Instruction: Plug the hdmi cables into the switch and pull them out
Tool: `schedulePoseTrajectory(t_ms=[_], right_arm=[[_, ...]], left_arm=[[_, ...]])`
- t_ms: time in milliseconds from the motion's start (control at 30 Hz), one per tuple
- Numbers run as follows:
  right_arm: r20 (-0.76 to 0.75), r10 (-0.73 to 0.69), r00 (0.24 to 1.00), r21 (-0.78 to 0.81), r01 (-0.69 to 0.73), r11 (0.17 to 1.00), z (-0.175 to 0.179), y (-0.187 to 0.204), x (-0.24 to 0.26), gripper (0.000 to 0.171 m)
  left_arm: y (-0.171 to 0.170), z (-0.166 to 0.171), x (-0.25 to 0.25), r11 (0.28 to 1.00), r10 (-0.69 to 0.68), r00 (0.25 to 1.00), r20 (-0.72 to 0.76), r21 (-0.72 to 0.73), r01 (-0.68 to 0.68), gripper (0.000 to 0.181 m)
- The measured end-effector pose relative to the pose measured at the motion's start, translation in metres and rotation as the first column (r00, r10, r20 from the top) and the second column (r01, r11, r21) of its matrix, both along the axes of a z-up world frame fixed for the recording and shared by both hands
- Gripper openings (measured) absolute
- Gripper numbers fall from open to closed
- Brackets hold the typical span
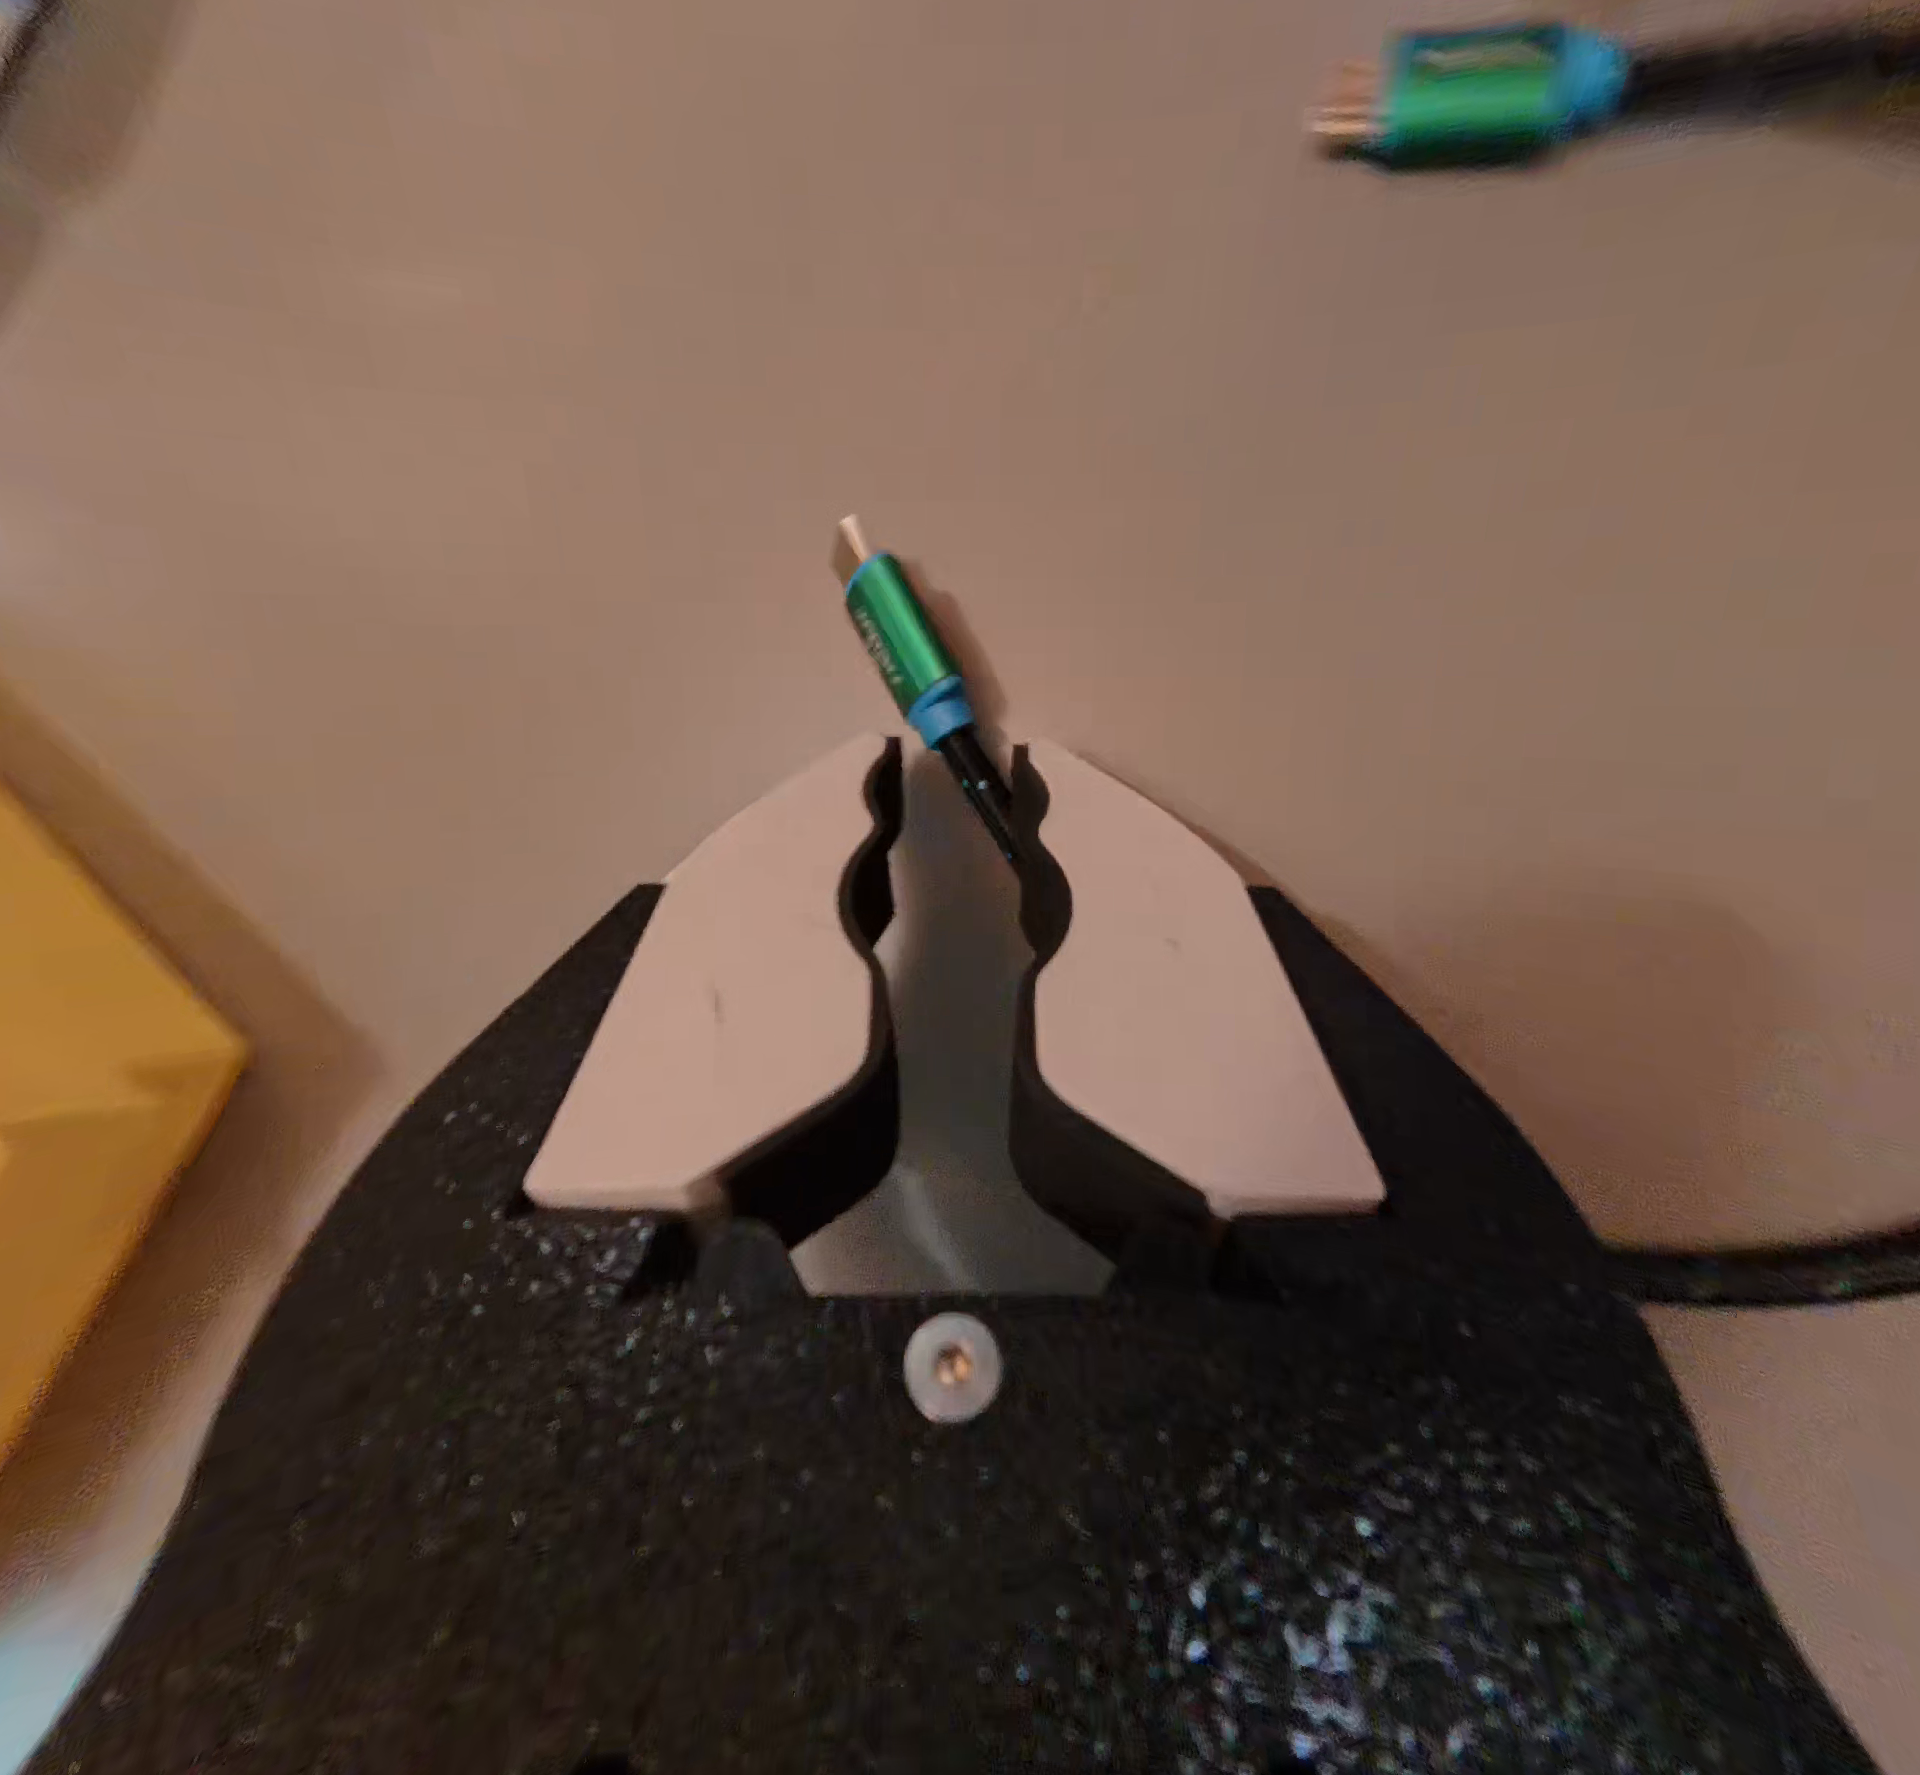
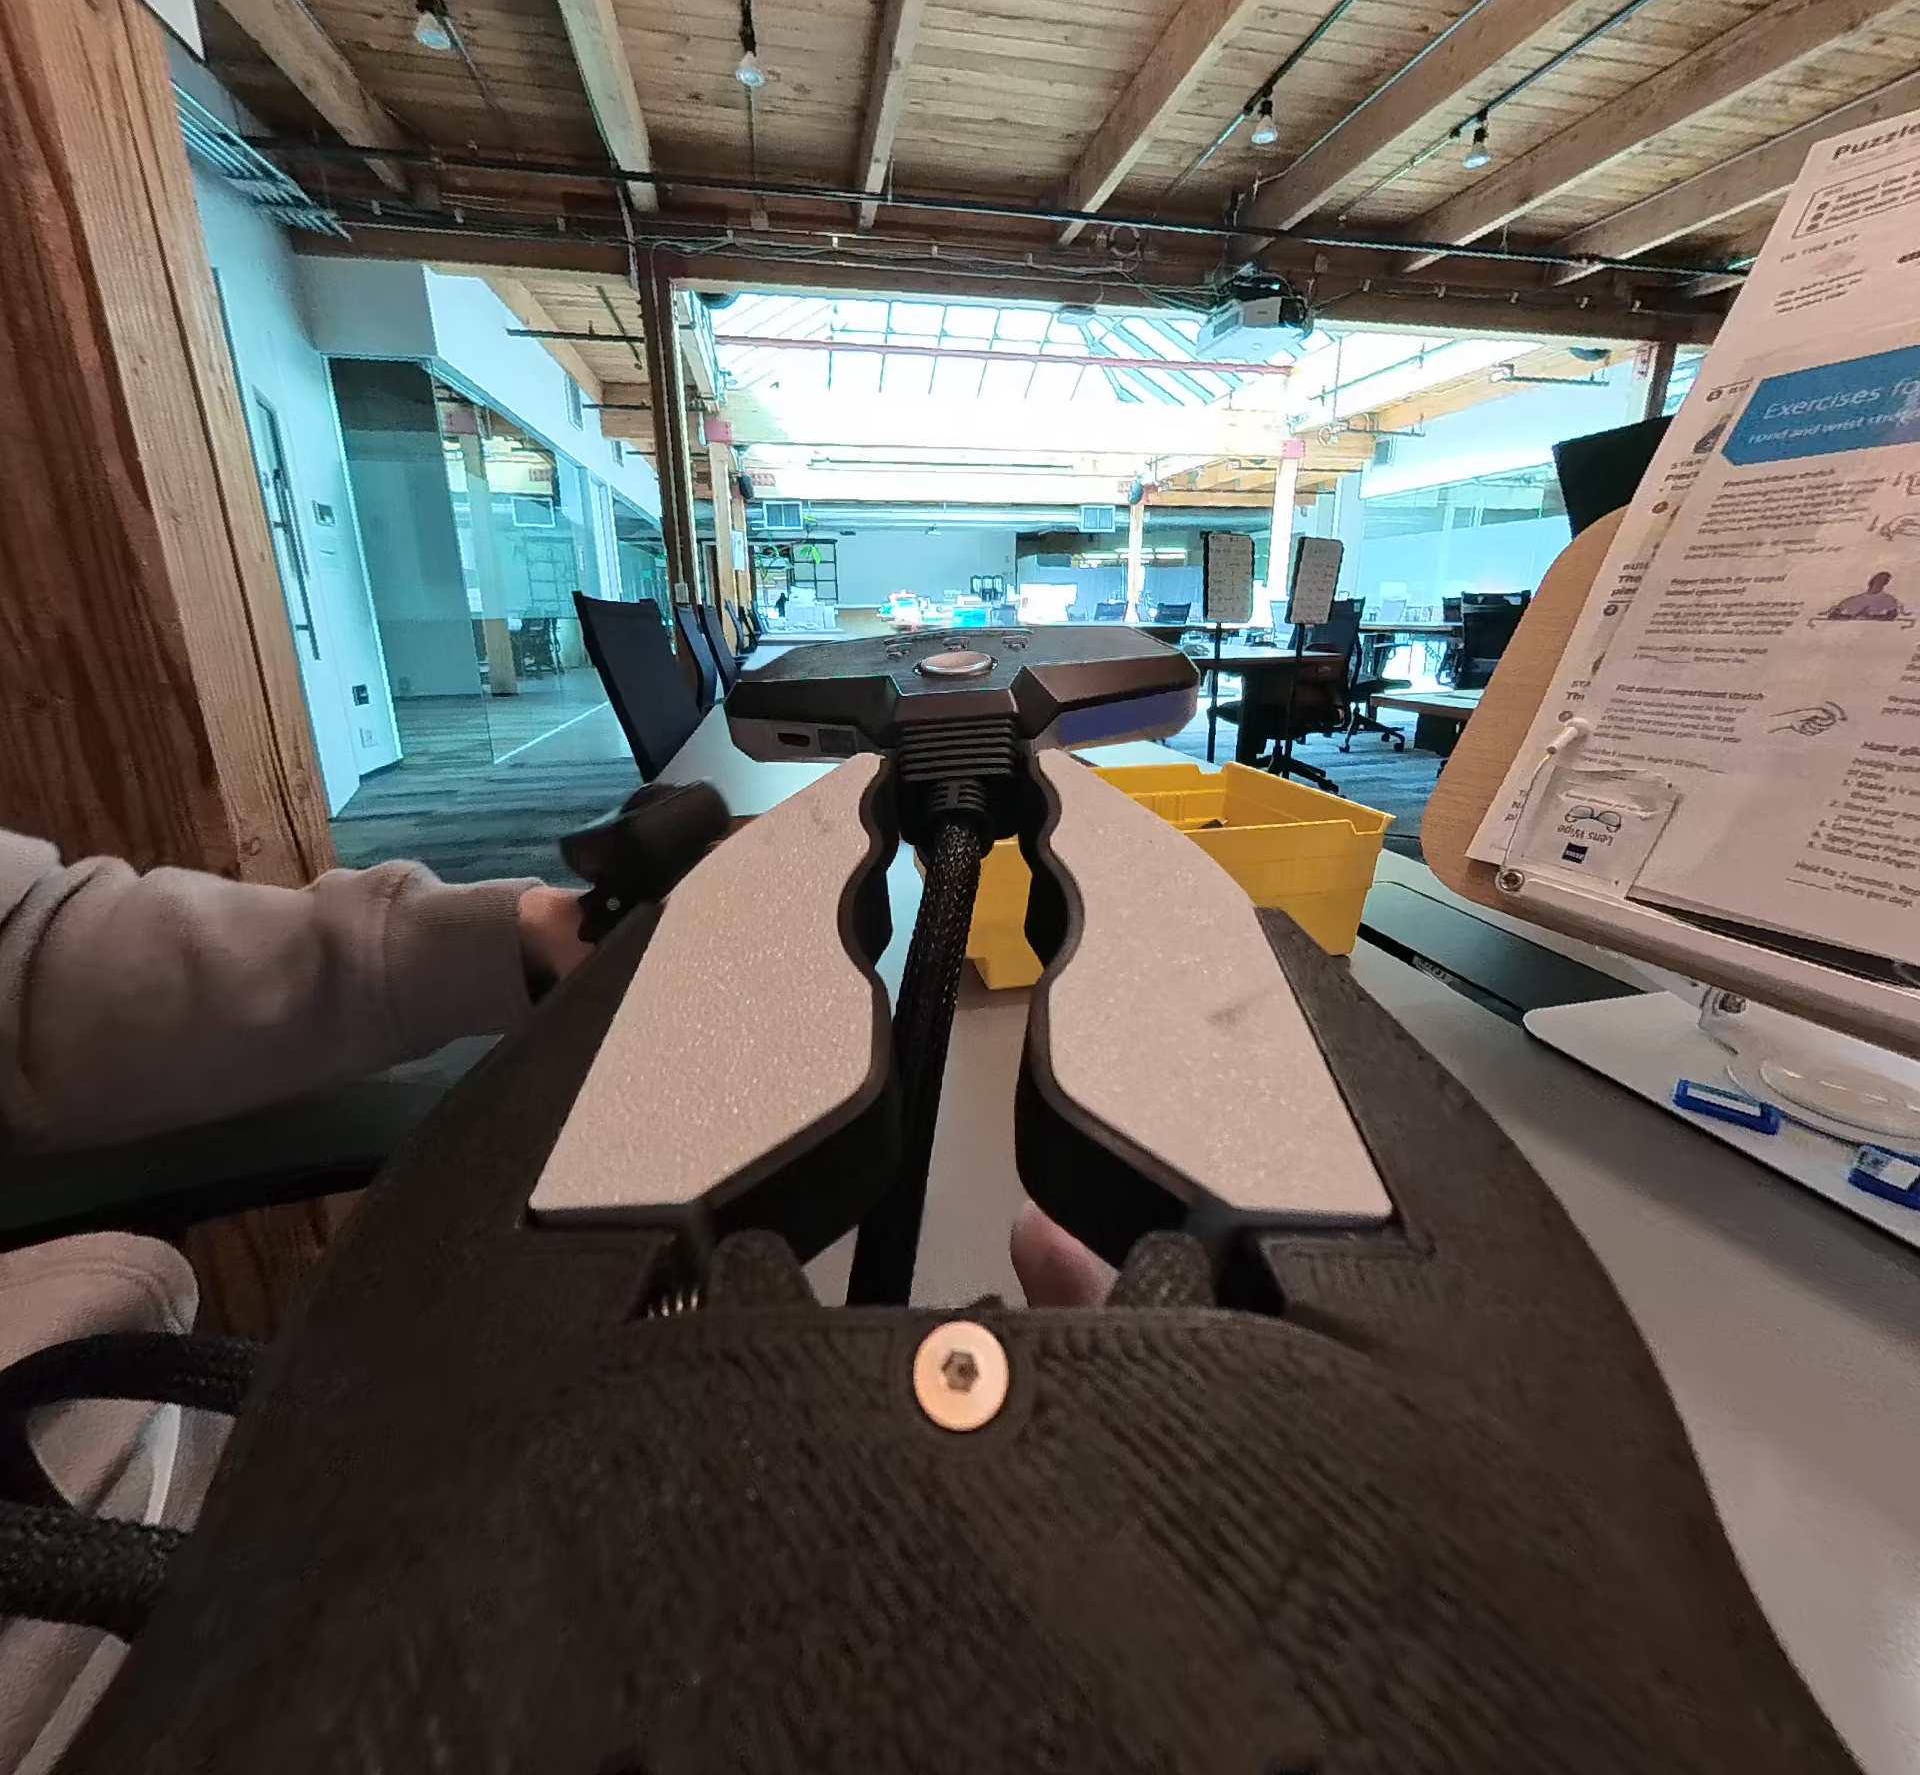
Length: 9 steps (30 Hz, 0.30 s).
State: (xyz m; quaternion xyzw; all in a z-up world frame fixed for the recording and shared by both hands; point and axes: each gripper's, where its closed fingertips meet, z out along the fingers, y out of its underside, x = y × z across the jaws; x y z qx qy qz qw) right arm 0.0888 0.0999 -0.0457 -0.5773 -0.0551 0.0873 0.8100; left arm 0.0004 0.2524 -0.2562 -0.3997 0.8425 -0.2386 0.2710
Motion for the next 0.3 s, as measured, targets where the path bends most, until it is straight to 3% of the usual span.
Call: schedulePoseTrajectory(t_ms=[133, 300], right_arm=[[0.01, -0.008, 1.0, -0.009, 0.008, 1.0, -0.0016, 0.0, 0.0013, 0.022], [-0.007, -0.008, 1.0, -0.008, 0.008, 1.0, -0.0051, 0.0007, 0.0057, 0.022]], left_arm=[[-0.0061, -0.0014, 0.0041, 0.957, 0.113, 0.978, -0.177, -0.245, -0.155, 0.035], [-0.0113, -0.0022, 0.0018, 0.945, 0.155, 0.948, -0.277, -0.237, -0.224, 0.043]])
